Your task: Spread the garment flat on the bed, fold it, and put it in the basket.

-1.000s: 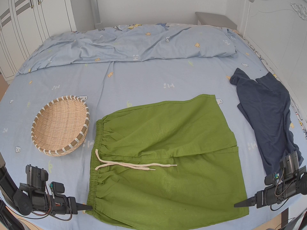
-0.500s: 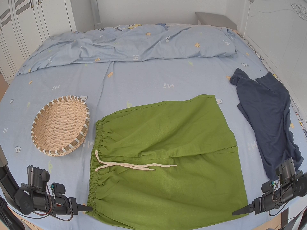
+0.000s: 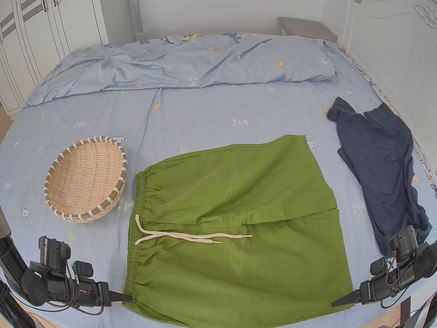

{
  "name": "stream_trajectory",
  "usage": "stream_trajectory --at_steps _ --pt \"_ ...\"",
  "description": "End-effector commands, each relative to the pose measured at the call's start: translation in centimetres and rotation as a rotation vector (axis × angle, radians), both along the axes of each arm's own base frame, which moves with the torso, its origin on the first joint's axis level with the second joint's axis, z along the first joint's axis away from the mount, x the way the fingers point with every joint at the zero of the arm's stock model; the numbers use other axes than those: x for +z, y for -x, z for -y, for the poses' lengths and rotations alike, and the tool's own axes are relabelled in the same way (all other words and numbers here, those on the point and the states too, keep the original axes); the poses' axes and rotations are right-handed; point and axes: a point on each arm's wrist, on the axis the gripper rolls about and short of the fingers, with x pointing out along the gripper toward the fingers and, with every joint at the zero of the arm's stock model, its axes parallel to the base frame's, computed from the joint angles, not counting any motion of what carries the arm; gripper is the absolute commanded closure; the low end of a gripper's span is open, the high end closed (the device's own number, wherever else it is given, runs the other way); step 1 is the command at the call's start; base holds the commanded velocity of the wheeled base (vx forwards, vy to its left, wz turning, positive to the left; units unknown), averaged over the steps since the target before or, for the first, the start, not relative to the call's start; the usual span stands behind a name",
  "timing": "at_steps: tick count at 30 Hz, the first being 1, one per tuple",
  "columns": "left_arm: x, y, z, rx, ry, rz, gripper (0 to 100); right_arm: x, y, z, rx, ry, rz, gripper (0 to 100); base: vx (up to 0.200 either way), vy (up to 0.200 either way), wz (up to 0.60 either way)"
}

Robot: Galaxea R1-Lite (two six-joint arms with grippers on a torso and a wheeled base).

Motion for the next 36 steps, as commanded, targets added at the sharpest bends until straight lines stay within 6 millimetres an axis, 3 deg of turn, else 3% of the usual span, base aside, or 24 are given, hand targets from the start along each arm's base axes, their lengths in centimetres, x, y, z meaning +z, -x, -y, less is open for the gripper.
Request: stream_trajectory --at_steps 1,18,21,25,35,36 --pt "-0.2 0.4 0.0 0.000 0.000 -0.017 100 -0.1 -0.1 0.4 -0.026 0.000 -0.009 100 0.000 0.000 0.00" --pt "0.2 0.5 0.2 -0.002 0.007 -0.003 100 0.3 -0.1 0.8 -0.055 -0.001 0.022 100 0.000 0.000 0.00" --pt "1.4 0.4 0.2 0.046 0.039 0.042 100 2.5 -0.9 0.9 -0.066 -0.008 0.162 100 0.000 0.000 0.00" --pt "3.7 -1.5 0.6 0.154 0.130 0.084 100 5.2 -1.9 0.7 -0.064 -0.013 0.311 100 0.000 0.000 0.00" --pt "8.0 -5.2 1.5 0.252 0.116 0.132 100 9.1 -4.7 0.6 -0.068 -0.025 0.487 100 0.000 0.000 0.00" --pt "9.3 -5.8 1.5 0.265 0.124 0.136 100 9.8 -5.1 0.6 -0.069 -0.029 0.515 100 0.000 0.000 0.00"
